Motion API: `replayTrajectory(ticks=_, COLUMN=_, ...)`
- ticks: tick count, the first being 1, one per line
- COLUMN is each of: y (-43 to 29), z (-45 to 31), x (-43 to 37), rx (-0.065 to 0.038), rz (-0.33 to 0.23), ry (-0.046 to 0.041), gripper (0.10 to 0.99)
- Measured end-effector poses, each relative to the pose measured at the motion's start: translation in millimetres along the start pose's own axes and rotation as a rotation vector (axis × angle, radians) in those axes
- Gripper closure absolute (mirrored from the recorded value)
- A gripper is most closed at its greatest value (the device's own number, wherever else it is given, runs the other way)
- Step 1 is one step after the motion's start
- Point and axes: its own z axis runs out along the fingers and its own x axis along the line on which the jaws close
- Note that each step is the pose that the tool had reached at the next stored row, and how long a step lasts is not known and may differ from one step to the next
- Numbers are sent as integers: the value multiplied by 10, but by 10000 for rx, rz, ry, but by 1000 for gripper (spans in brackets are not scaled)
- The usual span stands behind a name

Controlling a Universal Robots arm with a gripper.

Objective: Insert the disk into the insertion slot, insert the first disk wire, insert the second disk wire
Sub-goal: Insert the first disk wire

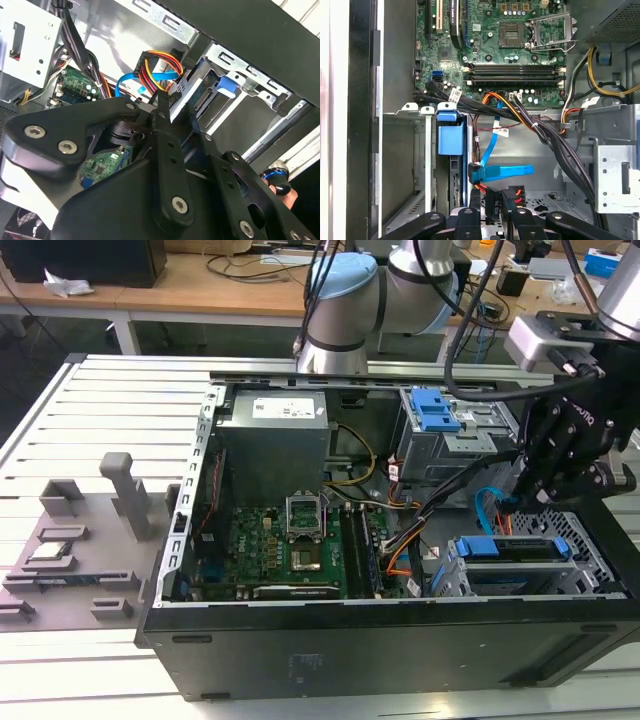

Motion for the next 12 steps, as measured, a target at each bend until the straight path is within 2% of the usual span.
replayTrajectory(ticks=6, y=0, z=2, x=0, rx=-1, rz=0, ry=0, gripper=796)
replayTrajectory(ticks=8, y=0, z=2, x=0, rx=0, rz=0, ry=0, gripper=918)
replayTrajectory(ticks=10, y=0, z=3, x=1, rx=-1, rz=-1, ry=-1, gripper=918)
replayTrajectory(ticks=12, y=-2, z=5, x=43, rx=-1, rz=-1, ry=2, gripper=918)
